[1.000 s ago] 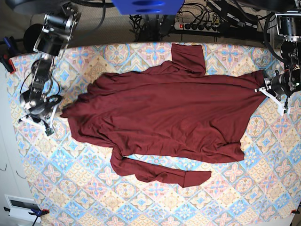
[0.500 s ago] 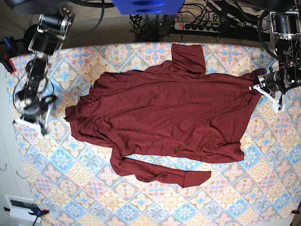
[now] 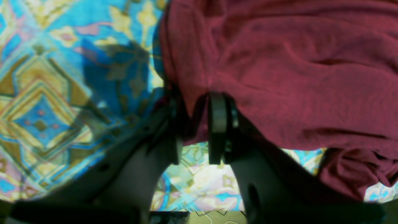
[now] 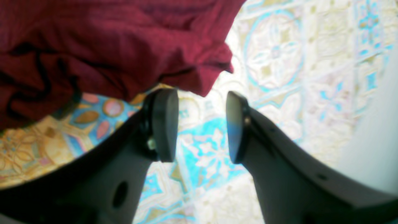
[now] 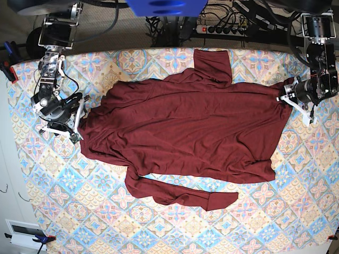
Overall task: Layout the t-shirt on the table in an organized manner, then fold the t-shirt properly
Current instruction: 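Hold the shirt with both grippers and stretch it apart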
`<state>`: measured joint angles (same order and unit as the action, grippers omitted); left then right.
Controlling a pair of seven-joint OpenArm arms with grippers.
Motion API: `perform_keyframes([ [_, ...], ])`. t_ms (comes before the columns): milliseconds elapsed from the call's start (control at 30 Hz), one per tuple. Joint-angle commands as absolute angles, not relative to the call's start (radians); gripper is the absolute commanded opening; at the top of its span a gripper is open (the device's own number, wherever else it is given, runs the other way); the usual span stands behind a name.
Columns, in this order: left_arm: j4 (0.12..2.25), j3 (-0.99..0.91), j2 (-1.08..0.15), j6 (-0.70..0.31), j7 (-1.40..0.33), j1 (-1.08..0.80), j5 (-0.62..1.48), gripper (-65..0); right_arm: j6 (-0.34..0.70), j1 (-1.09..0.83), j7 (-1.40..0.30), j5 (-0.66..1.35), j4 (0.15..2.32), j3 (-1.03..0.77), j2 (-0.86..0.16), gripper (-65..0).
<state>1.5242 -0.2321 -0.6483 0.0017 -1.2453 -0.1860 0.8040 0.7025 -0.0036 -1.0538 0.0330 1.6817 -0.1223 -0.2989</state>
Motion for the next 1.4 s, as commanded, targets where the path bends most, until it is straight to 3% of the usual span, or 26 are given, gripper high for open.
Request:
perform_keyframes([
  [0,1.54,-0.242,-0.676,0.001,-1.237,-0.176,0.806,-50.9,0.698,0.016,-1.036,0.058,1.682,-0.133,-0.308,-40.9],
  [367,1.54,-0.242,-0.636,0.001,-1.237,-0.174,0.803,-50.9,0.698,0.016,-1.027,0.298,1.498,-0.203,-0.305,-40.9],
  [833,1.54,-0.242,-0.63,0.001,-1.237,-0.174,0.803,-51.1,0.698,0.065,-1.027,0.34,1.451,-0.202,-0.252,-41.2],
  [900,1.54,-0.242,-0.63,0.001,-1.237,-0.174,0.803,-51.2,0.698,0.067,-1.027,0.34,1.435,-0.202,-0.252,-44.6],
  [1067,1.54,-0.242,-0.63,0.001,-1.237,-0.174,0.803,-51.3,0.698,0.062,-1.038,0.34,1.448,-0.202,-0.254,-65.0],
  [1367,1.54,-0.242,-0.628,0.001,-1.237,-0.174,0.806,-51.3,0.698,-0.073,-1.04,0.338,1.595,-0.335,-0.285,-64.8],
])
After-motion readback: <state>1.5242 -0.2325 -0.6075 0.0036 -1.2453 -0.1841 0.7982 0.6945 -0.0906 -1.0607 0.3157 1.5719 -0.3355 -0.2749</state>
